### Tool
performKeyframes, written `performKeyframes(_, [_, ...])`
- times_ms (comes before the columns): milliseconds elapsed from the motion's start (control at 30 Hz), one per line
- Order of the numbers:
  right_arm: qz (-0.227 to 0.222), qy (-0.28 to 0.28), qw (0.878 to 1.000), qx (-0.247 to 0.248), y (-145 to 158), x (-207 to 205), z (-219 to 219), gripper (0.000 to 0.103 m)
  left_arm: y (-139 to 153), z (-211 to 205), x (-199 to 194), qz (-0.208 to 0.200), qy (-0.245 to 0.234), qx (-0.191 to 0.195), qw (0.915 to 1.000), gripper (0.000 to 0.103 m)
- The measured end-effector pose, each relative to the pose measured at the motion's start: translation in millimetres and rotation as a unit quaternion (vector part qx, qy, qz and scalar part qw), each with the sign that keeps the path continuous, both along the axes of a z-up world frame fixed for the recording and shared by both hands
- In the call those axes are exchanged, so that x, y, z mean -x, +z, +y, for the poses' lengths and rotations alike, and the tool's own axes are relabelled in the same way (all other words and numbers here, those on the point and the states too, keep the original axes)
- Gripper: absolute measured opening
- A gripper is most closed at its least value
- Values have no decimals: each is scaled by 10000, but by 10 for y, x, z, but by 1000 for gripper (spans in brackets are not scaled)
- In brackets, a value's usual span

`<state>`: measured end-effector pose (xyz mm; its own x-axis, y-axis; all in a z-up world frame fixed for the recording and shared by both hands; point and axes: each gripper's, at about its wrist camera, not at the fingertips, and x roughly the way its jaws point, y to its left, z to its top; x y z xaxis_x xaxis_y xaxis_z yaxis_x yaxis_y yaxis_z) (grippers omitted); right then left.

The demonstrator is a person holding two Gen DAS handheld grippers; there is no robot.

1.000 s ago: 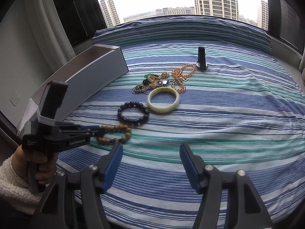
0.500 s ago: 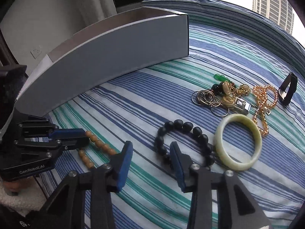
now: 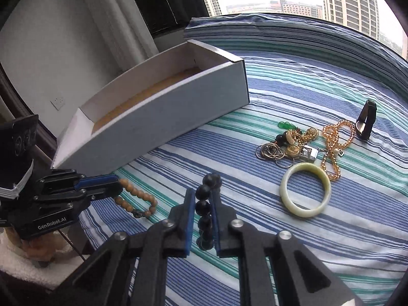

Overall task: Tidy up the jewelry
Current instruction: 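Carry both bead bracelets into the white tray and release them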

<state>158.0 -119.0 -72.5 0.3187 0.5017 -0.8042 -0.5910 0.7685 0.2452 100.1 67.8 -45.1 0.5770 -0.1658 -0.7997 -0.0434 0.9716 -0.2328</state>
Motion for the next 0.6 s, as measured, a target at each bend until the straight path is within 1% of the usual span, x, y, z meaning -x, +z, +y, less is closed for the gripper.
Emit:
performKeyframes(133, [1,139,9994,-303,268,18,83,12,308,165,145,-298,161,16,9994,9])
performKeyframes(267, [-16,367,9976,-586,538,-33,274,12,624,459,229,-498,387,229,9977,9])
performKeyframes(400, [-114,608,9939,-914,841,-153,580,12,1003,827,285,-836,755,27,9936,9])
performKeyframes(467, [-195,727,9915,-1057,980,-240,773,12,1134,1028,276,-944,1007,-170,9903,9])
performKeyframes(533, [-356,830,9897,-1108,1092,-325,992,12,1188,1250,238,-983,1280,-354,9863,9])
performKeyframes(600, [-423,921,9882,-1146,1147,-430,1225,12,1161,1475,164,-924,1511,-439,9832,9])
